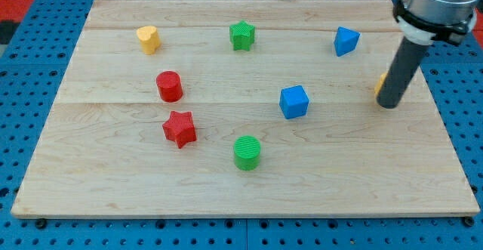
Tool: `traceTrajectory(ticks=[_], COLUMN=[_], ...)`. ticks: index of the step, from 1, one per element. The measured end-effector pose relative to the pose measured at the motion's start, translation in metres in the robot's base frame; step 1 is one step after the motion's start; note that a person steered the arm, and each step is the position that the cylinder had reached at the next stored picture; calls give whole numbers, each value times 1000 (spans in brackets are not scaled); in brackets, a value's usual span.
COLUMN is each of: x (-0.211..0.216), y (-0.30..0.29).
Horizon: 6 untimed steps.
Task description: Place the yellow hexagon below the blue triangle
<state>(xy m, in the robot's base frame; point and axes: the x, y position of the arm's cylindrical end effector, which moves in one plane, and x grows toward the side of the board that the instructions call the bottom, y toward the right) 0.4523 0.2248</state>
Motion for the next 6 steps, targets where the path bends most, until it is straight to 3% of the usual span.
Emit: traceTrajectory(ticks=[1,2,4,6], x=[12,-12,-19,-19], y=[25,37,-40,14])
